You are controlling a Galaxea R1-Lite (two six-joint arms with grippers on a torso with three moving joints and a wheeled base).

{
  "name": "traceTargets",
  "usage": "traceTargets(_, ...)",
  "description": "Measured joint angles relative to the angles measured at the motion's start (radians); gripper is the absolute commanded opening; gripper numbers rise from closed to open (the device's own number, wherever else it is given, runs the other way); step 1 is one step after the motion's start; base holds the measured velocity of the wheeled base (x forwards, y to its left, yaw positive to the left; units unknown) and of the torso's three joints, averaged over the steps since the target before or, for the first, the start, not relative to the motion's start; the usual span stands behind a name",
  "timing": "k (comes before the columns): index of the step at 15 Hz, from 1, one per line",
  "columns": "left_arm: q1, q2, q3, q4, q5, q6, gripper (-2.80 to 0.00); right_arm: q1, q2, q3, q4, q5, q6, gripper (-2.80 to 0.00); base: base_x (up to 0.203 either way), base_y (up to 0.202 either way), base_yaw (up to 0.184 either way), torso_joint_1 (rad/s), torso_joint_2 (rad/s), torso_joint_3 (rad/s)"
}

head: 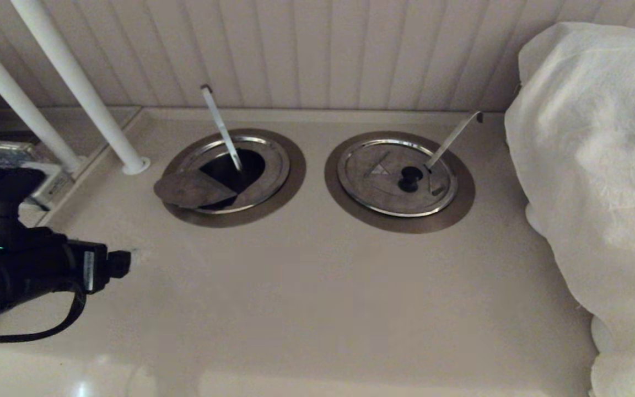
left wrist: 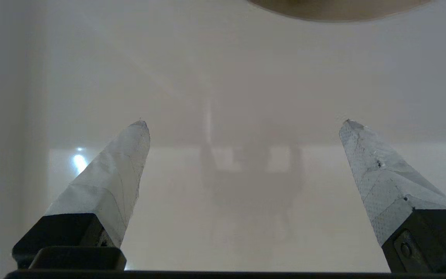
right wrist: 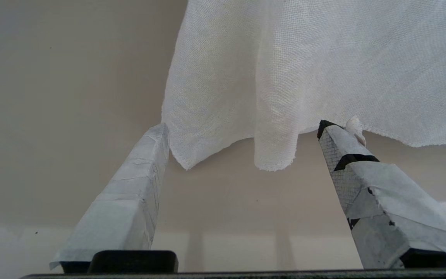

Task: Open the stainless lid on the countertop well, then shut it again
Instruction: Close the lid

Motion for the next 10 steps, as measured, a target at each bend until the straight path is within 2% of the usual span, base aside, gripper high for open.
traceTargets(3,0.002,0.145,-0.034,-0.095,0.055,0.021,0.00,0.000,0.000,0.000,0.000,0.000,0.000,0.00,0.000,0.000,0.000,0.000,0.00,0.000)
traceTargets(4,0.002,0.196,-0.045,-0.138,0.081,0.027,-2.80,0.000,0.000,0.000,0.000,0.000,0.000,0.00,0.000,0.000,0.000,0.000,0.00,0.000)
traceTargets(7,0.017,0.322,-0.065,-0.299,0.114,0.063,-2.80,0.000,0.000,0.000,0.000,0.000,0.000,0.00,0.000,0.000,0.000,0.000,0.00,0.000)
traceTargets(10,0.046,0.386,-0.087,-0.330,0.115,0.068,-2.80,0.000,0.000,0.000,0.000,0.000,0.000,0.00,0.000,0.000,0.000,0.000,0.00,0.000)
